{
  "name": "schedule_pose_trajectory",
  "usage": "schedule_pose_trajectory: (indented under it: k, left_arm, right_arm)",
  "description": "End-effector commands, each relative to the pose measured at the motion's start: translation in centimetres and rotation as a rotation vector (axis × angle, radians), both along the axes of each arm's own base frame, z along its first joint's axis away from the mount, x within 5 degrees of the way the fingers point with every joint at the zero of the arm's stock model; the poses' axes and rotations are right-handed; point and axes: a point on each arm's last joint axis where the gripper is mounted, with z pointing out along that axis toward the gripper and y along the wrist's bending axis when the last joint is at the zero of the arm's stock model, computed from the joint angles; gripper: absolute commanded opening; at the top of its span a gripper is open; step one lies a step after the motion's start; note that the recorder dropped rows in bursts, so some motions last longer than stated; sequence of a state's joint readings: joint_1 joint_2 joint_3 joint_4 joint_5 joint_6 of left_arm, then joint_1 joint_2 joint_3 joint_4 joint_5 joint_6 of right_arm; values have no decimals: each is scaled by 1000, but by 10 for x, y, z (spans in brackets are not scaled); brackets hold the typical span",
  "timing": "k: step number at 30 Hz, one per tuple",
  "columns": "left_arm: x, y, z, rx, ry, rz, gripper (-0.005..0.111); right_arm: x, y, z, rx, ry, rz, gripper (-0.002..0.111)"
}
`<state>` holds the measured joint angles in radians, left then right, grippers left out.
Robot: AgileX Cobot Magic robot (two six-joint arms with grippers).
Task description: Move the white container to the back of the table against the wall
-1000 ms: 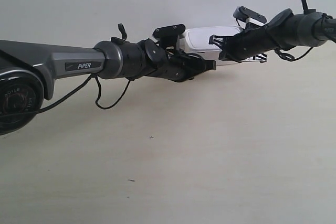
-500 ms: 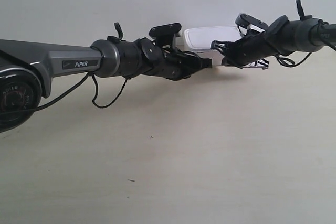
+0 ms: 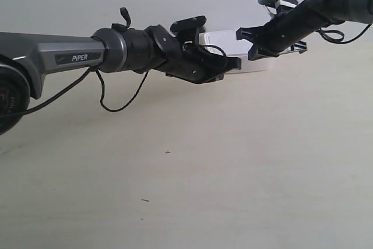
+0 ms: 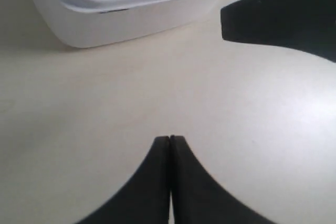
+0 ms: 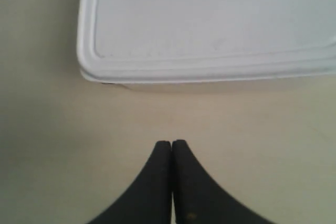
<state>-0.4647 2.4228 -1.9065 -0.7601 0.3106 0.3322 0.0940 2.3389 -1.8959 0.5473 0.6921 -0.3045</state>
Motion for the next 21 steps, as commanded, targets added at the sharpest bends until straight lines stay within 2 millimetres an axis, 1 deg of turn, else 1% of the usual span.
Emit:
schedule_pose_trajectory:
  k: [1,2,4,8,9,11,12,13,14,15,16,17,18,20,21]
  left_arm:
    - [-5,1,33,-13,-24,-40,0]
    - [-7,1,39,-10,-31,-47,0]
    - [-16,5,54,-1,-47,-63,0]
    - [-37,14,63,49,-46,-105,0]
    - [-43,17,65,60,-50,-107,0]
    - [-53,24,72,65,-65,-85,0]
    - [-58,29,75,66,-77,-65,0]
    - [-62,32,79,64,-86,-51,0]
    - [-67,36,83,63,-94,-39,0]
    - [-73,39,88,63,-99,-32,0]
    - [-79,43,90,67,-100,-29,0]
    - [-85,46,96,67,-105,-29,0]
    - [-92,50,101,71,-116,-29,0]
    - [-105,56,111,69,-141,-17,0]
    - [-111,61,117,67,-157,-6,0]
  right_arm:
    - [-8,-1,31,-27,-18,54,0]
    - [-11,-1,37,-28,-18,66,0]
    - [-19,-4,59,-28,-37,78,0]
    - [-42,-9,83,-55,-81,94,0]
    - [-51,-12,84,-68,-84,101,0]
    - [-66,-15,93,-86,-115,99,0]
    - [-78,-18,95,-91,-123,80,0]
    - [-85,-20,96,-95,-140,61,0]
    - [-95,-22,94,-100,-139,47,0]
    - [-107,-24,100,-108,-172,23,0]
    - [-117,-26,97,-112,-170,10,0]
    - [-128,-28,102,-114,-192,-5,0]
    - [-140,-30,100,-125,-204,-14,0]
    - [-159,-33,106,-141,-243,-21,0]
    - [-173,-35,109,-146,-253,-22,0]
